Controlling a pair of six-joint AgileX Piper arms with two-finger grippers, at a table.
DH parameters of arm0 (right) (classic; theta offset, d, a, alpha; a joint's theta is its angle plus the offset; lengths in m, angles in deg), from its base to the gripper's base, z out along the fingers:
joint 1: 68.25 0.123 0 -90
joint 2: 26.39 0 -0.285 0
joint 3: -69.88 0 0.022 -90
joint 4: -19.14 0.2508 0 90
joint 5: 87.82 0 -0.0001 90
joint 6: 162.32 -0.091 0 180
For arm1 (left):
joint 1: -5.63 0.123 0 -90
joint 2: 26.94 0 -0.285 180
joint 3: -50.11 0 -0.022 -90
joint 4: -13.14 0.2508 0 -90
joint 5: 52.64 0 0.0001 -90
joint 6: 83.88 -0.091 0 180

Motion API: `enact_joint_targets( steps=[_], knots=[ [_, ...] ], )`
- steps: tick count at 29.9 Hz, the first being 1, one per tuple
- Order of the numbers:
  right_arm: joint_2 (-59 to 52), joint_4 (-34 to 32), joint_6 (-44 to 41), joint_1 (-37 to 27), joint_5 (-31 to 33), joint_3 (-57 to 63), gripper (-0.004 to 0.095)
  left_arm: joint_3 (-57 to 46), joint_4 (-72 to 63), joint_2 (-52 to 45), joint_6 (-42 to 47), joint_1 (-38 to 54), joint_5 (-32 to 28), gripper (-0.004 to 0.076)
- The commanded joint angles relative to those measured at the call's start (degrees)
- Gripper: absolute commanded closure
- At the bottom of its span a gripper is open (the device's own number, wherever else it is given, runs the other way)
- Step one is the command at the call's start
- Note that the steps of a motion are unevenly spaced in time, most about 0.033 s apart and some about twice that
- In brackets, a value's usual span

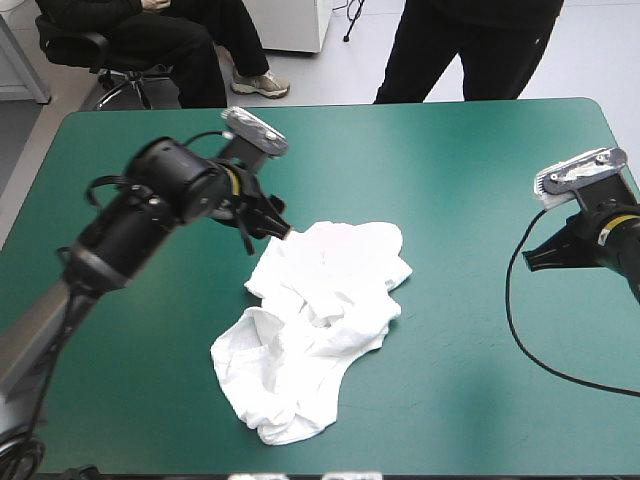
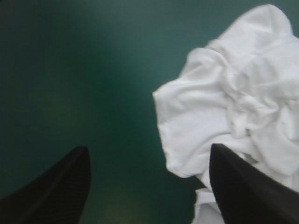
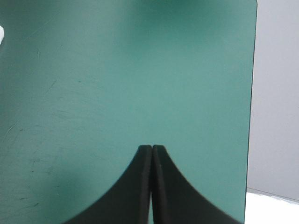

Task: Fold the cloth

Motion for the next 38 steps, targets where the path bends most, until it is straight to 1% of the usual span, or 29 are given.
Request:
enact_joint_targets(
  steps=[1, 3, 6, 10, 15, 17, 21, 25, 34, 38],
  knots=[
    [-0.5, -1.0, 0.0, -0.1, -3.4, -1.4, 0.0926, 1.8, 0.8, -5.3, 0.7, 5.5, 3.3, 0.0204],
    [-0.5, -0.6, 0.0, -0.1, -3.4, -1.4, 0.0926, 1.3, -1.6, -5.3, 0.3, 8.8, 2.9, 0.0204],
    [-0.5, 1.1, 0.0, -0.1, -3.4, -1.4, 0.0926, -1.9, -6.4, -5.2, -1.9, 12.3, 0.4, 0.0204],
    [-0.5, 1.9, 0.0, -0.1, -3.8, -1.4, 0.0925, -8.2, -8.2, -3.3, -2.7, 13.9, -1.6, 0.0204],
    [-0.5, 1.9, 0.0, -0.1, -4.2, -1.4, 0.0925, -12.7, -10.8, 1.5, -3.6, 13.9, -2.7, 0.0204],
    [-0.5, 1.8, 0.0, -0.1, -4.3, -1.4, 0.0926, -13.4, -11.4, 3.0, -3.7, 13.9, -2.8, 0.0204],
    [-0.5, 1.8, 0.0, -0.1, -4.3, -1.4, 0.0926, -14.4, -13.1, 6.0, -4.1, 13.9, -5.8, 0.0204],
    [-0.5, 1.8, 0.0, -0.1, -4.3, -1.4, 0.0926, -14.4, -14.5, 9.7, -4.1, 13.9, -7.5, 0.0204],
    [-0.5, 1.9, 0.2, -0.1, -4.3, -1.4, 0.0926, -14.4, -18.4, 17.8, -4.8, 13.9, -9.6, 0.0205],
    [-0.5, 3.5, 1.4, -0.1, -4.3, -1.4, 0.0926, -14.4, -18.8, 20.2, -3.8, 13.7, -9.6, 0.0251]
  ],
)
